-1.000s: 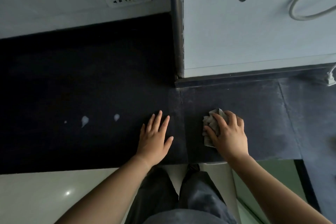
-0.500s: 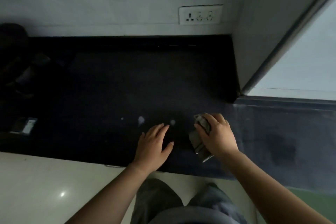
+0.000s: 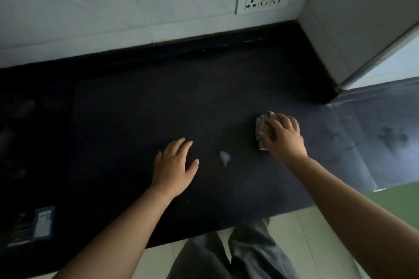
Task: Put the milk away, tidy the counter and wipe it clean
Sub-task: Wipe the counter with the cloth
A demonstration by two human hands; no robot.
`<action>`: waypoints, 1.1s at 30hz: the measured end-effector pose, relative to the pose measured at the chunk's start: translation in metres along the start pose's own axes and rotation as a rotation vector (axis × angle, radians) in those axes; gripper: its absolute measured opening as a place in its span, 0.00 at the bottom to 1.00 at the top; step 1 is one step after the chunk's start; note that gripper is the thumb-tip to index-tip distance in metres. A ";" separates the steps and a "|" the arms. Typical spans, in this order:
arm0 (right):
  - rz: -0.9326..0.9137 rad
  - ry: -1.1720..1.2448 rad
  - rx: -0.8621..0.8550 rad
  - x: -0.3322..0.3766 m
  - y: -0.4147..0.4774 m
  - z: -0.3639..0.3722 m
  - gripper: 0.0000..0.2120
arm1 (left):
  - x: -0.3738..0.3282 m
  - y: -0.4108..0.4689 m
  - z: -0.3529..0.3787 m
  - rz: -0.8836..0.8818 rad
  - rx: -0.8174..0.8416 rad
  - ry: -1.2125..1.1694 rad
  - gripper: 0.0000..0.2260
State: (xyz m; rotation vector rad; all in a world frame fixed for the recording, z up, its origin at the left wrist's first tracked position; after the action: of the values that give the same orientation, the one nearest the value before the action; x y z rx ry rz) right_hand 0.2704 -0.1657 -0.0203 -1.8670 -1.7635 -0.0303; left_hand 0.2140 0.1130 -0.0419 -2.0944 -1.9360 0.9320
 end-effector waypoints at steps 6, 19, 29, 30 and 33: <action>0.113 -0.029 -0.026 0.005 -0.027 0.027 0.24 | 0.018 0.015 0.002 0.047 -0.075 0.065 0.28; 0.115 -0.044 -0.025 0.016 0.002 0.045 0.23 | 0.028 -0.005 0.022 0.020 -0.038 0.059 0.28; -0.184 -0.249 0.088 0.014 -0.028 0.051 0.25 | 0.021 -0.033 0.038 -0.197 -0.181 -0.040 0.23; -0.138 -0.186 0.097 0.018 -0.016 0.050 0.25 | 0.021 -0.033 0.037 -0.199 -0.179 -0.036 0.23; -0.114 -0.111 0.091 0.045 0.010 0.054 0.25 | 0.021 -0.032 0.036 -0.209 -0.160 -0.043 0.21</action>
State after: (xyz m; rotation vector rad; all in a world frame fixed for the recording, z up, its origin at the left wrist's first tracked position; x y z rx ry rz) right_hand 0.2665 -0.1028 -0.0519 -1.7319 -1.9118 0.1114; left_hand 0.1678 0.1270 -0.0616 -1.9144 -2.2674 0.8099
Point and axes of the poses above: each hand's wrist, its own y-axis towards the middle knuckle, its own z-axis out of the palm, x = y × z, the point moved 10 cm from there along y, towards the middle knuckle, and after that the axes turned 14 degrees about x, right-handed, at the moved point
